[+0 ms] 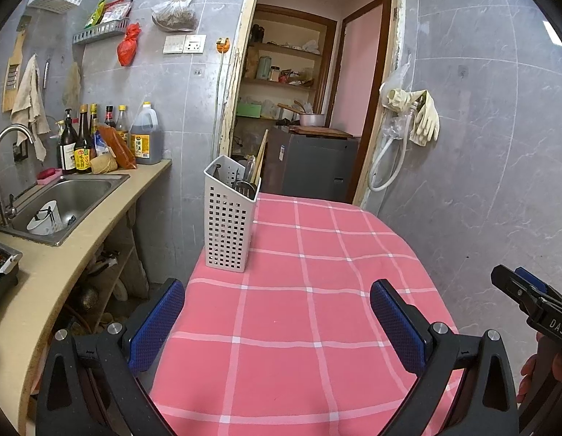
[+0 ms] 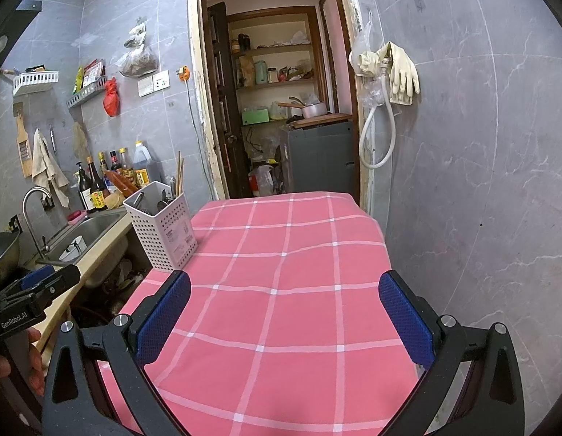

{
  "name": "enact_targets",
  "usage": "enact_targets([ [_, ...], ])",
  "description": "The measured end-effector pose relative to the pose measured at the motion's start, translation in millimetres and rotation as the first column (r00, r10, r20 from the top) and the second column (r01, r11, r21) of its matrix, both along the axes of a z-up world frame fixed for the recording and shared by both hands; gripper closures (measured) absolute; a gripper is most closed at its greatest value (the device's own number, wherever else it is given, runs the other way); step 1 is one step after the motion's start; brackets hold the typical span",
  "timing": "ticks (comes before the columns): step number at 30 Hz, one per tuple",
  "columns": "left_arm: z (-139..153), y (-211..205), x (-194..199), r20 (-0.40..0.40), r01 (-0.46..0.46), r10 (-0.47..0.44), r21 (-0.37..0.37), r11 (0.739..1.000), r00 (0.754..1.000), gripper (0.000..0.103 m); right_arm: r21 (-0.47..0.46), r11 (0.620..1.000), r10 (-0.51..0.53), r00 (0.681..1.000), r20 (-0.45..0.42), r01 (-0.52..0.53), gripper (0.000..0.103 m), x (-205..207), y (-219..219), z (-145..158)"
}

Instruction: Organize utensils

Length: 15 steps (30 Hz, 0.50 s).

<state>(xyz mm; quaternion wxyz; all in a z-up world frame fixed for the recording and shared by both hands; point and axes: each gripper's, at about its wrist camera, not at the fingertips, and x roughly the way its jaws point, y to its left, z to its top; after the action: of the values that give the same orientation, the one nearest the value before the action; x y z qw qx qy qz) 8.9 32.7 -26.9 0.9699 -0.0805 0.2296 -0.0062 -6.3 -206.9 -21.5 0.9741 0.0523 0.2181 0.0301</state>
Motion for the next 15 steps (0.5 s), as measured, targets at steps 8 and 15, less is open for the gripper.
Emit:
enact_targets([
  [8, -0.2, 0.1, 2.3, -0.005, 0.001, -0.001, 0.000, 1.000, 1.000, 0.000, 0.002, 1.000, 0.000, 1.000, -0.002, 0.000, 0.001, 0.3, 0.0, -0.1],
  [15, 0.1, -0.7, 2.8, -0.006, 0.001, -0.001, 0.001, 1.000, 1.000, 0.000, 0.002, 1.000, -0.001, 1.000, -0.003, 0.001, 0.001, 0.4, 0.1, 0.0],
])
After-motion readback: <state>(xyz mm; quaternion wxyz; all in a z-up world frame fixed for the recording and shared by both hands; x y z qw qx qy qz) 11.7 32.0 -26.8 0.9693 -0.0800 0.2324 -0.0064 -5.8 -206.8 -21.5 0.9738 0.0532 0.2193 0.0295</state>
